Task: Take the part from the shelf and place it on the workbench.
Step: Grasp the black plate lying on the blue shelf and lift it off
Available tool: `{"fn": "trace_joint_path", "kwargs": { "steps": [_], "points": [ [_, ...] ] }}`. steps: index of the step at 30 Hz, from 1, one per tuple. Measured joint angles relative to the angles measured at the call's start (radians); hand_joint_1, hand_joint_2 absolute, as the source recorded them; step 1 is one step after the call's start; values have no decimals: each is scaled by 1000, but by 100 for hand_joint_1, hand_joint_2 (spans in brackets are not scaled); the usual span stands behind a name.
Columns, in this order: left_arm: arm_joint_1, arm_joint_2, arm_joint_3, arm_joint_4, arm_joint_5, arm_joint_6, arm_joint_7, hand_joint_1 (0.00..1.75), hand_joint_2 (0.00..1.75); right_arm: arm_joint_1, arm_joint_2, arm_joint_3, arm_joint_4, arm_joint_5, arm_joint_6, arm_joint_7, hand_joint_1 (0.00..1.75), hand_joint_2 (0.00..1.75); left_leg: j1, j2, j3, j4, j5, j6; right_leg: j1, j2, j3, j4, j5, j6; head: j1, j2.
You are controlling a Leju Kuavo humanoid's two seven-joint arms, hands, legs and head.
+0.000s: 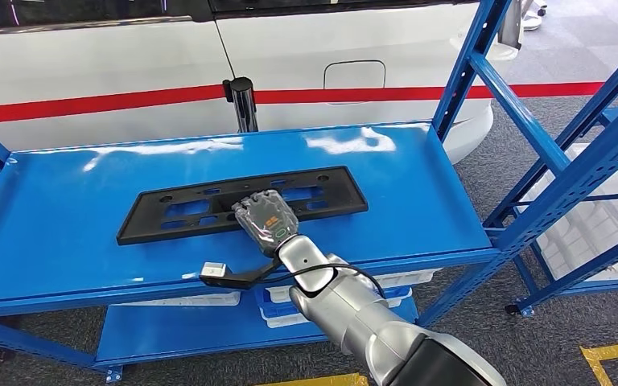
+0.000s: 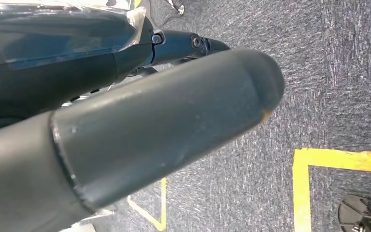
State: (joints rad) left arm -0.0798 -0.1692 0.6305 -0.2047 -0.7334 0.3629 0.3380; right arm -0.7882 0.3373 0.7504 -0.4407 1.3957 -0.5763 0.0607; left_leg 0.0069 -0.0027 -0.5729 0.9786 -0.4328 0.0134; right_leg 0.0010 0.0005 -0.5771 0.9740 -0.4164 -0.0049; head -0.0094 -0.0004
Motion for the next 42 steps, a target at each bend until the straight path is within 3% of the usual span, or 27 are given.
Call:
{"fn": "trace_joint_path", "kwargs": {
  "steps": [6,10,16,21,27,35,39,42],
  "points": [
    [11,-4,6,2,5,8,-23,0,0,-1,0,0,9,-31,-18,-33,175,175,0,0,0,0,0,0,0,0,0,0,0,0,0,0],
    [14,-6,17,2,30,28,-105,0,0,-6,0,1,15,-61,-63,-41,175,175,0,0,0,0,0,0,0,0,0,0,0,0,0,0],
    [12,-6,136,2,245,39,-495,0,0,-13,-2,-31,-41,-25,-108,-77,175,175,0,0,0,0,0,0,0,0,0,0,0,0,0,0],
    [11,-3,256,3,352,-27,-677,0,0,-1,0,-136,-207,11,-109,-176,175,175,0,0,-1,0,0,0,0,0,-1,0,0,0,0,0],
    [11,5,329,4,383,-80,-724,0,0,10,1,-249,-449,-61,-113,-292,175,175,0,0,-1,0,0,0,0,0,-1,0,0,0,0,0],
    [11,8,349,8,377,-161,-741,0,0,28,0,-321,-638,-109,-113,-353,175,175,0,0,-1,0,0,0,0,0,-1,0,0,0,0,0],
    [11,8,350,8,376,-175,-741,0,175,35,0,-338,-676,-121,-113,-363,175,175,0,0,-1,0,0,0,0,0,-1,0,0,0,0,0],
    [11,8,350,9,376,-206,-729,0,175,41,0,-349,-703,-146,-113,-379,175,175,1,0,-1,0,0,0,0,0,-1,0,0,0,0,0]
  ]
}}
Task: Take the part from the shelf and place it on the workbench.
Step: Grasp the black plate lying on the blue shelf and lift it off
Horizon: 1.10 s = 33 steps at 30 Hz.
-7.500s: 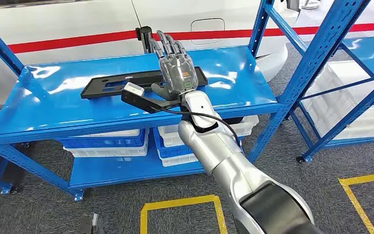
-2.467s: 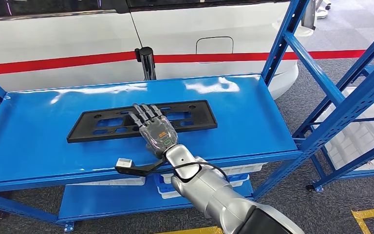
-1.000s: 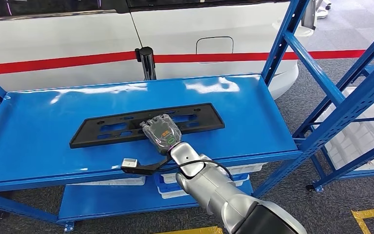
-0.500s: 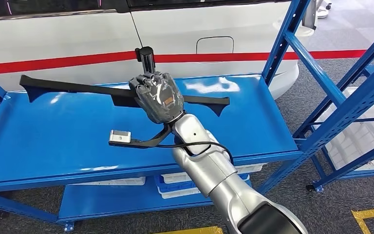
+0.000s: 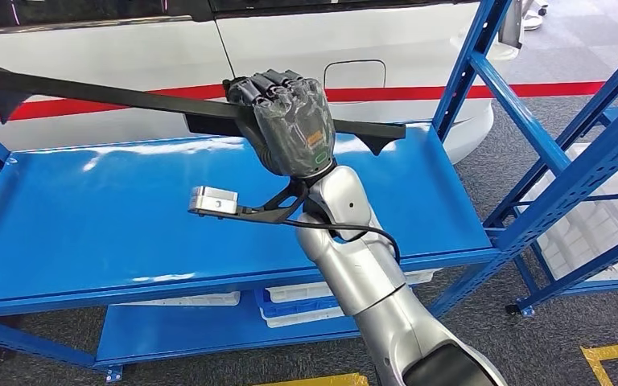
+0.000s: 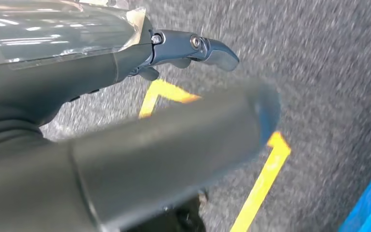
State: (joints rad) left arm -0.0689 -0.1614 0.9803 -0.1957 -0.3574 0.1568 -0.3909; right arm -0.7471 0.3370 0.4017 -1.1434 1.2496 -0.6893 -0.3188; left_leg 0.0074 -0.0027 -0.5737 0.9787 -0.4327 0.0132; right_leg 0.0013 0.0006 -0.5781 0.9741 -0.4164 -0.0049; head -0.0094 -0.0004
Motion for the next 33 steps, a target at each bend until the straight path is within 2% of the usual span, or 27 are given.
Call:
{"fn": "trace_joint_path", "kwargs": {
  "steps": [9,17,21,23,25,26,28,30,31,32,33],
  "points": [
    [0,0,2,6,3,-31,48,0,175,23,-18,-2,-50,-65,4,14,175,175,0,0,0,0,0,0,0,0,0,0,0,0,0,0],
    [-1,0,16,7,9,2,116,0,175,32,-34,75,-58,-368,113,28,175,175,-3,0,-1,3,-3,3,-4,0,1,-1,1,2,0,0],
    [-1,0,20,7,8,4,123,0,175,32,-37,99,-69,-391,124,30,175,175,-7,0,-1,4,-6,11,-9,0,2,-2,1,8,0,0],
    [-2,0,22,7,8,5,123,0,175,31,-39,105,-75,-395,128,31,175,175,-5,2,5,-3,1,19,-9,0,1,-1,0,15,0,0],
    [-2,-1,23,8,8,8,125,0,175,29,-41,107,-81,-407,134,31,175,175,0,5,14,-14,14,29,-7,0,-11,27,-21,16,1,0],
    [-3,-1,23,8,8,10,127,0,175,28,-42,108,-82,-420,139,31,175,175,2,7,17,-17,18,33,-7,0,-26,63,-43,12,2,0],
    [-3,-1,25,8,9,13,133,0,175,27,-47,111,-83,-456,151,31,175,175,2,7,14,-17,20,36,-9,0,-72,170,-95,3,2,0],
    [-3,-1,26,8,11,14,139,0,175,28,-55,117,-83,-510,166,28,175,175,2,6,9,-16,22,35,-13,0,-118,277,-132,5,3,0],
    [-2,-1,27,8,12,15,142,0,175,28,-60,120,-83,-541,173,24,175,175,2,6,6,-15,23,34,-15,0,-124,294,-133,11,3,0],
    [-2,-1,27,8,12,17,145,0,175,28,-63,124,-83,-570,180,18,175,175,2,6,3,-12,24,32,-18,0,-109,271,-119,20,3,0],
    [-2,-1,27,9,12,17,146,0,175,26,-66,127,-83,-594,185,13,175,175,3,6,0,-8,24,30,-21,0,-76,211,-95,30,3,0]
  ]
}}
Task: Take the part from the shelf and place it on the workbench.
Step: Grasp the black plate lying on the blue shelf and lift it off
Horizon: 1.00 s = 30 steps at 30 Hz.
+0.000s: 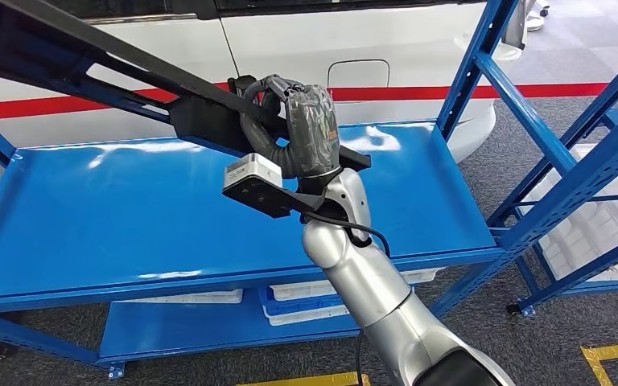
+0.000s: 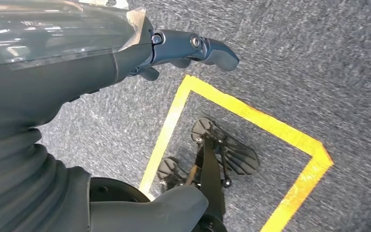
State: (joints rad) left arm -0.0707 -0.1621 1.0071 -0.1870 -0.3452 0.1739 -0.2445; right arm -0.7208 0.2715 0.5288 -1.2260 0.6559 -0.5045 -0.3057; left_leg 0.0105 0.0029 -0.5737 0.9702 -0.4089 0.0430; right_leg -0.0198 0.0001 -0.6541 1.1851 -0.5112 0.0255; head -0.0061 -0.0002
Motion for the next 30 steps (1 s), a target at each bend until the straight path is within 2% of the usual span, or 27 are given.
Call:
{"fn": "trace_joint_path", "kwargs": {
  "steps": [2,3,5,7,8,10,11,12,13,14,15,17,18,19,22,23,24,25,26,27,28,29,30],
  "points": [
    [0,0,0,1,0,1,3,0,175,-5,-1,6,1,-31,5,-10,175,175,0,-1,-10,11,-1,-10,-3,1,70,-127,41,9,0,0],
    [-1,0,0,1,0,0,4,0,175,-8,-2,8,2,-46,5,-15,175,175,0,-3,-15,18,-1,-17,-2,3,89,-164,52,8,0,0],
    [-1,-1,0,2,-3,-2,6,0,175,-11,-4,14,5,-81,5,-24,175,175,-1,-6,-24,26,1,-32,3,6,87,-168,59,-2,-2,0],
    [0,-2,0,2,-5,-7,6,0,175,-13,-5,18,8,-111,4,-32,175,175,5,-6,-35,39,-7,-45,-3,6,76,-170,65,-16,-2,0],
    [0,-2,0,2,-5,-10,6,0,175,-14,-5,19,9,-120,3,-36,175,175,8,-6,-45,59,-28,-50,-6,5,71,-172,71,-25,-3,0],
    [0,-2,0,2,-6,-19,5,0,175,-15,-5,20,10,-134,1,-40,175,175,11,-5,-84,158,-108,-58,-6,3,56,-173,84,-42,-5,0],
    [0,-2,0,3,-6,-25,5,0,175,-15,-5,20,10,-141,0,-42,175,175,12,-5,-107,224,-150,-62,-3,2,46,-173,92,-47,-6,0],
    [0,-1,0,3,-6,-31,5,0,175,-14,-7,21,12,-147,-1,-44,175,175,12,-5,-123,280,-179,-65,0,1,35,-172,100,-49,-6,0],
    [0,-1,0,3,-6,-36,4,0,175,-13,-9,21,14,-152,-3,-47,175,175,12,-5,-124,307,-188,-66,2,1,24,-172,108,-50,-6,0],
    [0,0,0,3,-6,-41,4,0,175,-12,-11,21,16,-158,-5,-50,175,175,12,-5,-106,298,-179,-65,3,1,14,-172,117,-49,-6,0],
    [0,1,0,4,-6,-44,3,0,175,-12,-13,21,18,-162,-7,-52,175,175,12,-5,-68,252,-156,-62,4,1,4,-172,125,-47,-6,0],
    [-1,2,0,4,-6,-49,2,0,175,-12,-14,21,19,-167,-11,-55,175,175,10,-6,30,119,-123,-53,6,2,-11,-172,143,-40,-6,0],
    [-2,2,0,4,-6,-51,1,0,175,-13,-15,21,20,-168,-13,-55,175,175,6,-7,60,72,-114,-47,7,2,-15,-172,150,-34,-4,0],
    [-2,3,0,4,-6,-53,0,0,175,-14,-15,21,20,-169,-15,-55,175,175,2,-7,74,47,-114,-41,8,1,-17,-173,157,-28,-4,0],
    [-2,3,0,4,-6,-62,-4,0,175,-16,-16,22,21,-170,-15,-56,175,175,-3,-6,59,34,-90,-17,10,0,-22,-181,176,-8,-4,0],
    [-2,3,0,5,-6,-64,-5,0,175,-17,-17,22,22,-171,-16,-56,175,175,-2,-3,52,28,-76,-8,11,0,-31,-170,163,-8,-3,0],
    [-2,4,0,5,-6,-67,-6,0,175,-17,-18,23,22,-171,-16,-56,175,175,0,-1,41,22,-61,-2,11,0,-45,-138,131,-13,-2,0],
    [-2,4,0,5,-6,-68,-7,0,175,-18,-19,23,23,-171,-16,-56,175,175,1,1,30,21,-48,2,10,0,-65,-82,85,-20,-1,0],
    [-1,4,0,5,-6,-69,-7,0,175,-18,-21,24,25,-171,-16,-56,175,175,0,1,15,21,-36,5,10,0,-84,-14,37,-27,0,0],
    [-1,4,0,5,-6,-69,-7,0,175,-16,-23,25,26,-172,-16,-56,175,175,0,1,-2,22,-23,5,9,0,-97,54,1,-28,0,0],
    [0,4,0,5,-6,-69,-7,0,175,-14,-26,25,28,-172,-16,-56,175,175,-1,2,-19,22,-11,4,8,0,-99,102,-16,-23,1,0],
    [0,4,0,6,-6,-69,-7,0,175,-12,-28,25,30,-172,-16,-56,175,175,-1,2,-35,23,1,3,8,0,-85,118,-15,-15,1,0],
    [0,3,0,6,-6,-69,-7,0,175,-10,-30,26,30,-172,-16,-56,175,175,-1,2,-50,24,13,0,8,0,-52,97,-2,-6,2,0]
  ]
}}
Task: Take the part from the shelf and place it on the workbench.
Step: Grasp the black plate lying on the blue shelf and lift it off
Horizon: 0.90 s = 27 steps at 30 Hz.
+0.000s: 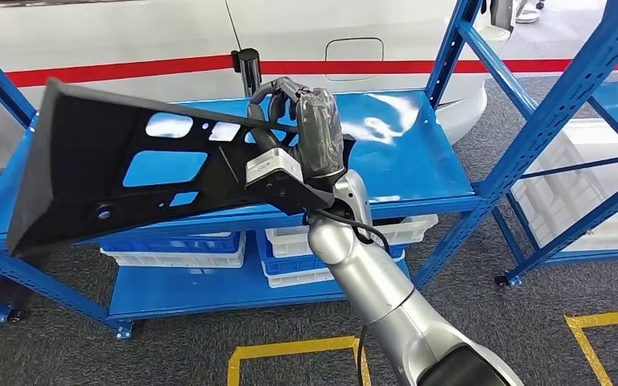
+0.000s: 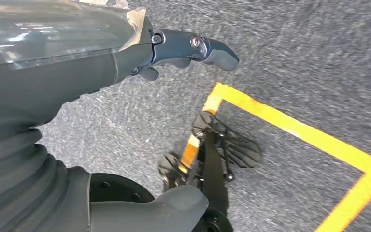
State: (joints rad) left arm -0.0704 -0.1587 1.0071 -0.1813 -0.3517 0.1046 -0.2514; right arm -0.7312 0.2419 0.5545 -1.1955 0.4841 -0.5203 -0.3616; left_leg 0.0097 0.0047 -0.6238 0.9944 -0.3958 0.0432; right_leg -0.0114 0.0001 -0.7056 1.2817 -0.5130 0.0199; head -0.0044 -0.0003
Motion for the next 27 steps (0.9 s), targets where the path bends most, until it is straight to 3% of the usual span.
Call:
{"fn": "trace_joint_path", "kwargs": {
  "steps": [1,3,5,7,8,9,11,12,13,14,15,16,18,20,22,23,25,27],
  "points": [
    [0,0,0,0,0,0,0,0,175,0,-1,0,0,0,0,0,175,175,0,0,-12,1,11,-3,0,0,51,-56,13,5,0,0],
    [0,0,0,0,0,-1,0,0,175,-4,0,2,0,-1,0,0,175,175,-3,-1,-31,4,30,-13,4,0,162,-201,11,3,-1,0],
    [0,0,0,0,0,-4,-1,0,175,-7,1,3,1,-2,-1,-1,175,175,-5,0,-39,5,46,-24,10,1,205,-278,-5,-6,-3,0],
    [2,0,0,0,0,-8,-4,0,175,-6,1,3,2,-3,-1,-2,175,175,1,-1,-43,6,54,-35,6,0,196,-286,4,-18,-4,0],
    [2,1,0,0,0,-9,-5,0,175,-6,1,3,3,-4,-1,-2,175,175,5,-2,-49,18,38,-41,2,-1,194,-287,12,-28,-5,0],
    [3,1,0,0,-1,-11,-5,0,175,-6,2,3,3,-5,-2,-2,175,175,8,-3,-62,45,5,-47,-2,-3,189,-288,22,-37,-6,0],
    [3,2,0,1,-3,-19,-7,0,175,-5,4,3,4,-6,-2,-2,175,175,12,-4,-101,159,-95,-59,-4,-5,170,-288,44,-48,-10,0],
    [3,2,0,1,-5,-23,-7,0,175,-3,4,3,5,-6,-3,-2,175,175,13,-5,-119,226,-135,-65,-4,-6,156,-287,56,-48,-10,0],
    [3,2,0,1,-6,-27,-8,0,175,0,4,3,6,-6,-4,-2,175,175,14,-4,-126,278,-153,-69,-4,-6,142,-286,67,-47,-10,0],
    [3,2,0,1,-8,-29,-8,0,175,4,2,2,7,-6,-5,-2,175,175,16,-4,-120,301,-150,-72,-4,-6,128,-286,77,-44,-11,0],
    [3,3,0,1,-10,-29,-8,0,175,8,1,2,8,-6,-6,-2,175,175,18,-4,-92,285,-131,-74,-4,-5,115,-285,87,-41,-11,0],
    [3,4,0,1,-13,-29,-8,0,175,11,-1,2,8,-6,-6,-2,175,175,20,-4,-47,236,-108,-73,-5,-5,104,-284,96,-36,-11,0],
    [1,6,0,1,-16,-29,-8,0,175,12,-4,-2,9,-6,-7,-2,175,175,22,-6,59,98,-93,-69,-3,-5,88,-281,111,-25,-11,0],
    [0,6,-1,1,-17,-28,-8,0,175,12,-5,-6,8,-7,-8,-3,175,175,16,-9,109,21,-103,-58,0,-6,80,-280,125,-10,-10,0],
    [0,6,-1,1,-17,-27,-8,0,175,12,-6,-8,9,-7,-8,-3,175,175,11,-8,101,8,-93,-38,2,-7,75,-282,140,6,-10,0],
    [0,6,-1,1,-18,-26,-8,0,175,11,-7,-9,9,-7,-8,-4,175,175,9,-5,93,5,-82,-26,1,-6,66,-275,134,10,-10,0],
    [-1,5,-1,1,-18,-26,-8,0,175,11,-12,-11,10,-8,-8,-6,175,175,9,1,70,-1,-55,-5,2,-4,33,-211,77,3,-6,0],
    [-2,6,-1,1,-18,-23,-8,0,175,13,-15,-12,12,-4,-8,-8,175,175,5,3,40,0,-31,4,1,-3,-7,-82,-10,-8,-2,0]
  ]
}}
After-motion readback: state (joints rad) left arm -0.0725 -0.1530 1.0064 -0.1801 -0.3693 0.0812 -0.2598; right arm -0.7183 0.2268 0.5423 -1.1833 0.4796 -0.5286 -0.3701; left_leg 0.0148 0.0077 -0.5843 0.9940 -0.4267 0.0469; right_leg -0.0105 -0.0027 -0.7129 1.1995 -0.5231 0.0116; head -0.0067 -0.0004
